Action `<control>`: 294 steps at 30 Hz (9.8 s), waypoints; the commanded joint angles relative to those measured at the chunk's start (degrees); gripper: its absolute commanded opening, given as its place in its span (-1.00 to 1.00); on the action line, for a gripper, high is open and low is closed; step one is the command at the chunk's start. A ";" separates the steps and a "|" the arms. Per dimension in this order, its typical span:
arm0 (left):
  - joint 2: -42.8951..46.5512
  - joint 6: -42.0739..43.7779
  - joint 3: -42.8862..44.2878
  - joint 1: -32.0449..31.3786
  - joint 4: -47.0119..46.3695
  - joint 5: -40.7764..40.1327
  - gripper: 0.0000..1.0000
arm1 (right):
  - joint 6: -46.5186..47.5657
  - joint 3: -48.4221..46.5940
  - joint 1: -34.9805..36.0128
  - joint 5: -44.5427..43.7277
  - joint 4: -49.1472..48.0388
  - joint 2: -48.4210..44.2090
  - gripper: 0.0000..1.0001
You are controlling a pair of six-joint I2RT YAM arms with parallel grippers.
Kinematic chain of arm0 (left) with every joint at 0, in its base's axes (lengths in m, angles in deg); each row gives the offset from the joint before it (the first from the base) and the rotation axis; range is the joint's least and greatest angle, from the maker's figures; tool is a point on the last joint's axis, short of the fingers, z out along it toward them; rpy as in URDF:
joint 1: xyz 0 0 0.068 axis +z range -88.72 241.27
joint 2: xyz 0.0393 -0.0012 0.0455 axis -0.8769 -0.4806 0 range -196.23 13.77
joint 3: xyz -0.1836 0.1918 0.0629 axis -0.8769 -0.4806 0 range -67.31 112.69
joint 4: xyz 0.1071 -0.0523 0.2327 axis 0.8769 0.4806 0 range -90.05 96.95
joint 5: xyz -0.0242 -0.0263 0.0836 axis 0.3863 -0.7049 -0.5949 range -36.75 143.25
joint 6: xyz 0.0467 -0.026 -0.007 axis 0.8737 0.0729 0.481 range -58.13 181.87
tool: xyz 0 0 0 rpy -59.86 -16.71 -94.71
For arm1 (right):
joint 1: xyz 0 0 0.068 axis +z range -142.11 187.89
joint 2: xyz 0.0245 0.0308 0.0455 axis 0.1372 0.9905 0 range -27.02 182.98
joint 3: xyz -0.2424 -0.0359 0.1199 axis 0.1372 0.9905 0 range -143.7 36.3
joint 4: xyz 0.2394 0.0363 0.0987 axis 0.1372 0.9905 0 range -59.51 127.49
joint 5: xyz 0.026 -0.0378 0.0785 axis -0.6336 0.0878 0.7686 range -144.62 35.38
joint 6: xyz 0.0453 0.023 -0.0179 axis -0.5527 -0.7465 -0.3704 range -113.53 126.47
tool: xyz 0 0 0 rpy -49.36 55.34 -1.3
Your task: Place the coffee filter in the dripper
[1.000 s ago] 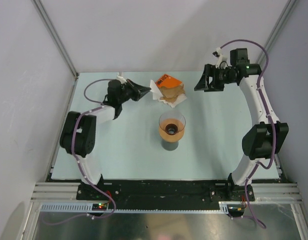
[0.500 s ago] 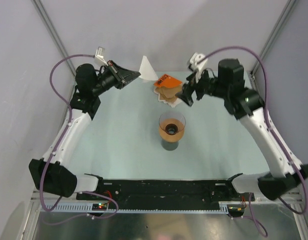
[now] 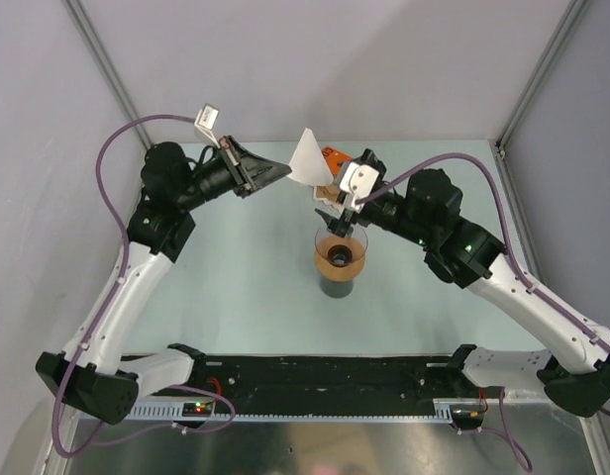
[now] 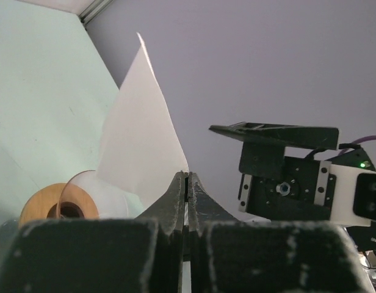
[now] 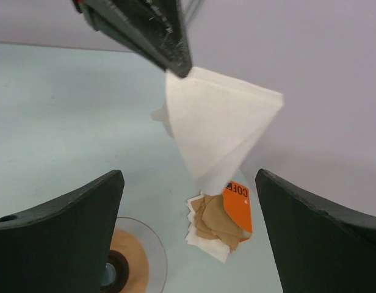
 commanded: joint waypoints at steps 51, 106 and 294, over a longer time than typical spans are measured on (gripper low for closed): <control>3.01 -14.76 -3.87 1.24 -3.98 2.71 -1.00 | 16.05 8.65 7.51 -22.69 -33.99 5.35 -0.12; 1.90 42.22 11.87 -29.40 13.60 -46.43 0.63 | -33.02 -8.35 7.47 -37.90 -1.17 5.96 -0.98; 19.86 76.80 -4.13 -33.67 20.24 -26.58 0.99 | -24.87 -1.25 -18.15 25.12 20.68 -10.68 -1.00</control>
